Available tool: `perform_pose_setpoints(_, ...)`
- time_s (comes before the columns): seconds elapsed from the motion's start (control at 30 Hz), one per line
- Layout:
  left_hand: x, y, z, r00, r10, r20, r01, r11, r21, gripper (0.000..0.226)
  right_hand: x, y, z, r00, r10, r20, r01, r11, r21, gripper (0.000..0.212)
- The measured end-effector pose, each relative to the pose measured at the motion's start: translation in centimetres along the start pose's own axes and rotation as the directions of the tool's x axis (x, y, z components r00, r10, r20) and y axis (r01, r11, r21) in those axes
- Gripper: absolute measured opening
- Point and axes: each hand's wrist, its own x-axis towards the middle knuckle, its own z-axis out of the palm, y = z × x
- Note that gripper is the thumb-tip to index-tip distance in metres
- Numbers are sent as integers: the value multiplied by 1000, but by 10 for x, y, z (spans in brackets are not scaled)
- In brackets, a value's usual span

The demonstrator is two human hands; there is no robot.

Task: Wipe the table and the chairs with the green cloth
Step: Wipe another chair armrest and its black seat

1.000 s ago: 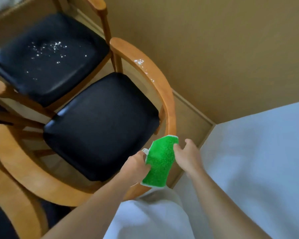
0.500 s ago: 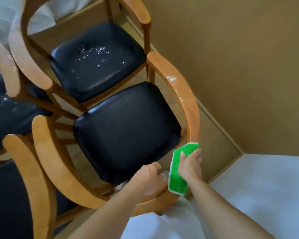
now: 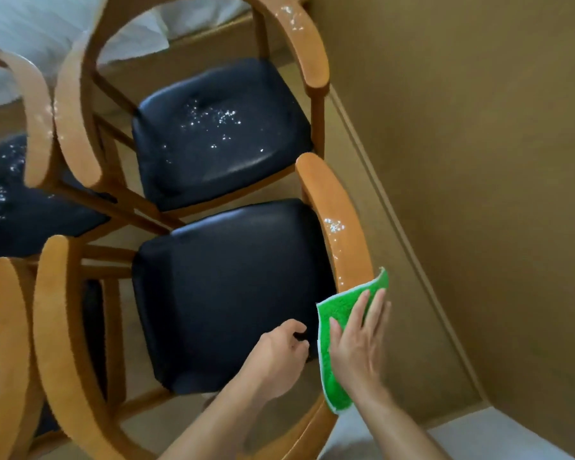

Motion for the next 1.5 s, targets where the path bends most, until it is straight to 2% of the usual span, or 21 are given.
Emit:
perform_pose_setpoints(0.17,1,21,11,990,-136,-45,132,988,-76,32,63,-4,-23,992,-125,-19,125,992,-11,82)
perform_pose_setpoints(0.27,-4,22,15,972,-227,-55,213,957,-196,29,97,-17,-32,989,-148,-11,147,988,-44,82)
perform_pose_setpoints(0.53,-8,1,7,951,-298,-86,250,900,-357,24,148,-44,-44,993,-89,76,102,977,-189,86)
perform_pose_setpoints(0.67,2,-6,-7,944,-307,-119,236,884,-404,19,180,-70,-50,996,-81,25,85,982,-167,81)
perform_pose_setpoints(0.77,11,-5,-12,928,-353,-120,269,856,-441,19,202,-84,-54,989,-149,-11,146,979,-145,79)
perform_pose_setpoints(0.9,18,14,-16,882,-452,-131,325,786,-526,18,237,-98,-60,976,-217,22,218,971,-95,75)
perform_pose_setpoints(1.0,26,46,-15,850,-513,-121,368,742,-561,19,281,-115,-64,967,-228,110,236,970,-62,56)
perform_pose_setpoints(1.13,37,97,-11,864,-491,-114,364,765,-532,17,323,-134,-67,913,-324,247,341,939,-31,46)
perform_pose_setpoints(1.3,42,132,-8,882,-456,-119,336,786,-520,14,331,-141,-69,847,-447,290,469,883,-10,38)
perform_pose_setpoints(1.4,41,132,-11,875,-464,-136,325,772,-546,16,313,-126,-74,727,-645,236,671,740,-42,31)
perform_pose_setpoints(1.43,40,130,-13,874,-468,-132,329,768,-549,16,304,-117,-76,690,-685,233,714,697,-67,37)
perform_pose_setpoints(1.5,40,125,-17,866,-482,-133,328,748,-577,15,286,-96,-77,680,-697,229,731,669,-135,60)
